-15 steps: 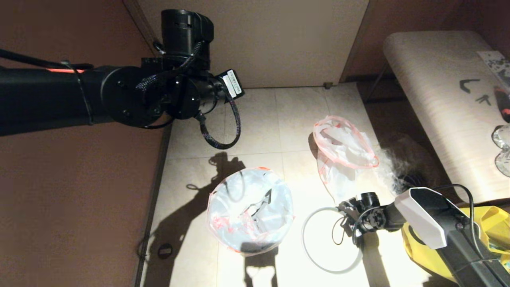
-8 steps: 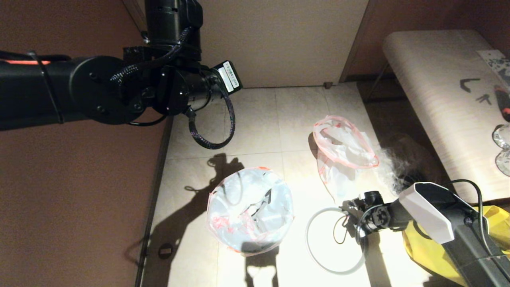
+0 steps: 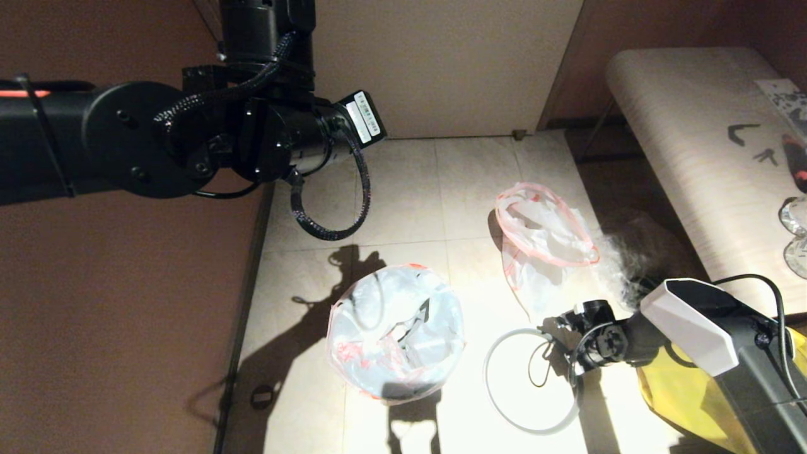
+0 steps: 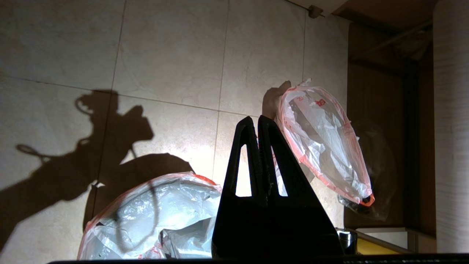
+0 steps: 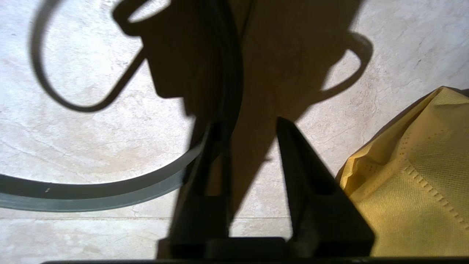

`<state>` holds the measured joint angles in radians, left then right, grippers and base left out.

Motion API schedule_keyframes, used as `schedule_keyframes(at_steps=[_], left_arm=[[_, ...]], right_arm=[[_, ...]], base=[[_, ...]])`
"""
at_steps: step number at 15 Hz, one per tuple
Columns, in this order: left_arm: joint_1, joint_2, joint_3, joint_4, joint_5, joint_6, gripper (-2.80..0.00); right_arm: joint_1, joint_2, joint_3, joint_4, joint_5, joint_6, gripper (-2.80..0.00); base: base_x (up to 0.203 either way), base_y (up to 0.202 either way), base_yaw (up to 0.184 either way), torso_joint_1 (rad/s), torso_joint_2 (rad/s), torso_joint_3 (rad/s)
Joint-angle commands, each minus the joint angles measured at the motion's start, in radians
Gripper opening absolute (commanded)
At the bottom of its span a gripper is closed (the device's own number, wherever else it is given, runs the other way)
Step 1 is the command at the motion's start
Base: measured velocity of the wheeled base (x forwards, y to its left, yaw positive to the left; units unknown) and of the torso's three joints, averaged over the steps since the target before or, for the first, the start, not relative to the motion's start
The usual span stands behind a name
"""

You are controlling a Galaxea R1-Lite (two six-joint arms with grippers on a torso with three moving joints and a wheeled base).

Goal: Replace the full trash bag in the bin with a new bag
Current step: Place the trash can ring on the trash can

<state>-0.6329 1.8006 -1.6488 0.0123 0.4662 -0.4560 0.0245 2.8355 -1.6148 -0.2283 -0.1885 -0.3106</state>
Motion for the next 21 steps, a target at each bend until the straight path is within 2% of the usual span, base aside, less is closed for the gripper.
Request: schedule_keyframes(at_steps=[1, 6, 8, 9, 13, 16, 21], left_arm=[[-0.001, -0.004, 0.0, 0.0, 0.003, -0.003, -2.8], [-0.002, 0.008, 0.003, 0.0, 0.003, -0.003, -2.8], [-0.002, 0.006, 0.004, -0.002, 0.003, -0.003, -2.8], [-0.004, 0.008, 0.003, -0.002, 0.003, -0.003, -2.8], [-0.003, -0.01, 0.006, -0.002, 0.005, -0.003, -2.8], [0.007, -0.032, 0.006, 0.0, 0.004, -0.003, -2.8], [0.007, -0.042, 0.007, 0.0, 0.003, -0.003, -2.8]], right_arm=[[0.0, 0.037, -0.042, -0.003, 0.0, -0.002, 0.0], [0.0, 0.144, -0.205, -0.001, 0.0, -0.002, 0.0], [0.001, 0.162, -0.221, 0.0, 0.0, -0.004, 0.0], [0.002, 0.173, -0.233, -0.002, 0.0, -0.004, -2.8], [-0.002, 0.198, -0.252, 0.015, -0.003, -0.015, -2.8], [-0.011, 0.22, -0.284, 0.08, -0.005, -0.027, -2.8], [-0.011, 0.183, -0.258, 0.096, -0.007, -0.009, -2.8]], base=[[0.0, 0.0, 0.0, 0.0, 0.0, 0.0], [0.0, 0.0, 0.0, 0.0, 0.0, 0.0], [0.0, 0.0, 0.0, 0.0, 0.0, 0.0], [0.0, 0.0, 0.0, 0.0, 0.0, 0.0], [0.0, 0.0, 0.0, 0.0, 0.0, 0.0], [0.0, 0.0, 0.0, 0.0, 0.0, 0.0], [0.0, 0.0, 0.0, 0.0, 0.0, 0.0]])
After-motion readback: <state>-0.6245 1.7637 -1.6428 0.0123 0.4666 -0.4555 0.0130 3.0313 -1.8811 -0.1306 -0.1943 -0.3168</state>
